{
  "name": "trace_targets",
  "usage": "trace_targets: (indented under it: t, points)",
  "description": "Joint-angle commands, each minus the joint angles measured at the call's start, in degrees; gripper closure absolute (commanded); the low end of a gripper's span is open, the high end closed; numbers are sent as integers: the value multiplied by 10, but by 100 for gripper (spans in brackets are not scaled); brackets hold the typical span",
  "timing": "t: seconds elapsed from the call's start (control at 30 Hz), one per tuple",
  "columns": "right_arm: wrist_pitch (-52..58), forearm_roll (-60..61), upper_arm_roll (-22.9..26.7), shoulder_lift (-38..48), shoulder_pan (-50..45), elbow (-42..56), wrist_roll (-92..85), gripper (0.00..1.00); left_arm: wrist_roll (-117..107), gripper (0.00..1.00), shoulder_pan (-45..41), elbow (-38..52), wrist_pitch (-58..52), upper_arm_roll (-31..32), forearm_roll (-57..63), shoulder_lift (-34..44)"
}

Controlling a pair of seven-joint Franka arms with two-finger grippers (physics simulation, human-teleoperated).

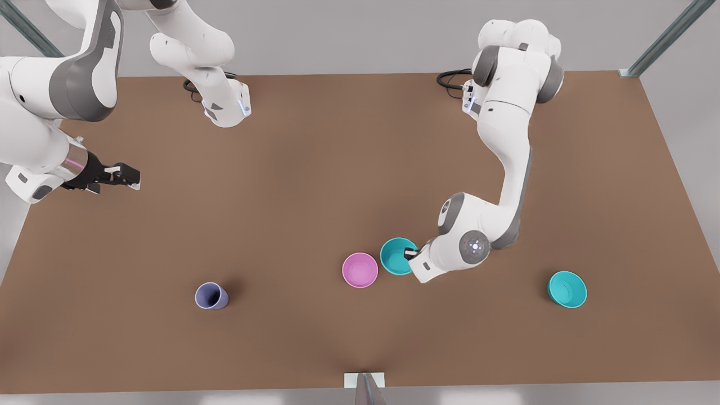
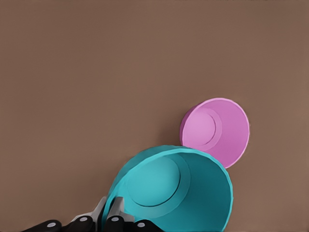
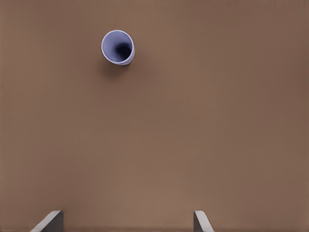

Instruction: Stack the blue bowl on the pink bowl

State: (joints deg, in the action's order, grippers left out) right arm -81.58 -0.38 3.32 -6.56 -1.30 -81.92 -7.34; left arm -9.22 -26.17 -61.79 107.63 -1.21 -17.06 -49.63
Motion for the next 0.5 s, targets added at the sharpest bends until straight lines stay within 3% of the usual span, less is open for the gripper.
trace_targets:
  t: [0.0,0.2,0.47]
  points:
    - [0,0,0,1,0,0,-25,0,-426,79,-18,44,-47,0,-4,-26]
    - [0,0,0,1,0,0,-25,0,-481,79,-29,122,-33,1,-18,-87]
    - [0,0,0,-1,0,0,-24,0,-493,79,-49,124,-30,1,-18,-98]
